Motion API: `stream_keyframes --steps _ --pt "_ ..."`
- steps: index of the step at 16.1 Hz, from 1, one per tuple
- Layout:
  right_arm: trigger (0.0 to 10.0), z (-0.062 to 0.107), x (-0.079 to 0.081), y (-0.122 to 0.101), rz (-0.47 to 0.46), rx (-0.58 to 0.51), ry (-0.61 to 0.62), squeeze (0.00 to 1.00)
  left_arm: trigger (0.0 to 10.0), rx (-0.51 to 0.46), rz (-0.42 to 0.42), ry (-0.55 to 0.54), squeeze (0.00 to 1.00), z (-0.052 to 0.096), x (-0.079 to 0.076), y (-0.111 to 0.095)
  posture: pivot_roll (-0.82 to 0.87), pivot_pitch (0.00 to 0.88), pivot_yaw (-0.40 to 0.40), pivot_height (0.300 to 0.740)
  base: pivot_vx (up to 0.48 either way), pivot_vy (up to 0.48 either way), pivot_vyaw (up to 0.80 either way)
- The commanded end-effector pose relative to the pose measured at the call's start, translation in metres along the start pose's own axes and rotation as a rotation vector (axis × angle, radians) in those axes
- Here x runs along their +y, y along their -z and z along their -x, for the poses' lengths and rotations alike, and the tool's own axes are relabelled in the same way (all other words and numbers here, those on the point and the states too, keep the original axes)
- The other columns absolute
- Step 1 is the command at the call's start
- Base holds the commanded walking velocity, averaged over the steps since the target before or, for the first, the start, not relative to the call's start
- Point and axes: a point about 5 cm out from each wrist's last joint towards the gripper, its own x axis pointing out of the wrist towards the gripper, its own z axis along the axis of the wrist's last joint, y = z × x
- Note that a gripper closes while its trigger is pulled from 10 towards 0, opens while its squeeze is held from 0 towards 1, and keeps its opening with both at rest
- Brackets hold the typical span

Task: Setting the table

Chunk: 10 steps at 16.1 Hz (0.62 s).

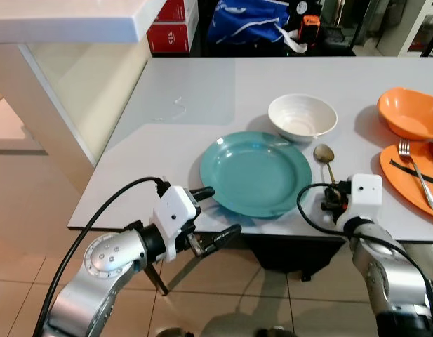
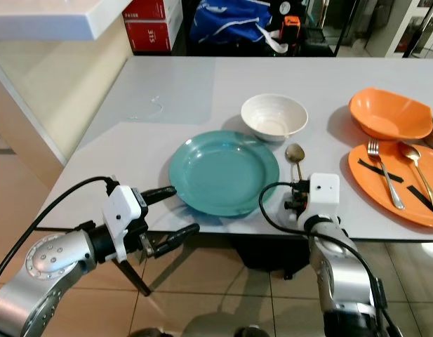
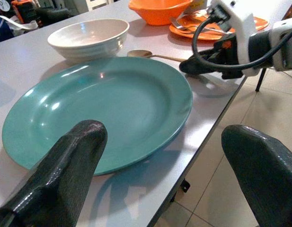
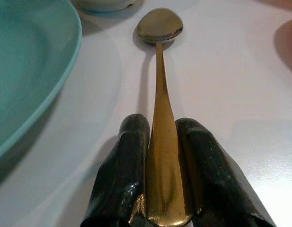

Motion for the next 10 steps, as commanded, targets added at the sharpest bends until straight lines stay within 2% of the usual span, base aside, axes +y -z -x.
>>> stream_keyframes --steps 1,8,10 --pt "10.0 -0.004 -0.003 0.000 -0.015 -0.002 -0.007 1.00 10.0 0.012 -0.025 -0.007 0.00 0.001 0.003 -0.002 0.11 0.041 0.057 0.740 0.000 0.000 0.00" --pt "10.0 -0.010 -0.010 -0.009 0.008 -0.031 -0.009 1.00 10.0 0.017 -0.045 -0.030 0.00 0.001 0.004 -0.001 0.11 0.039 0.041 0.740 0.000 0.000 0.00" --pt "10.0 0.001 -0.016 -0.027 0.003 -0.119 0.032 1.00 10.0 -0.001 -0.069 -0.090 0.00 0.003 0.008 -0.004 0.12 0.034 0.026 0.740 0.000 0.000 0.00"
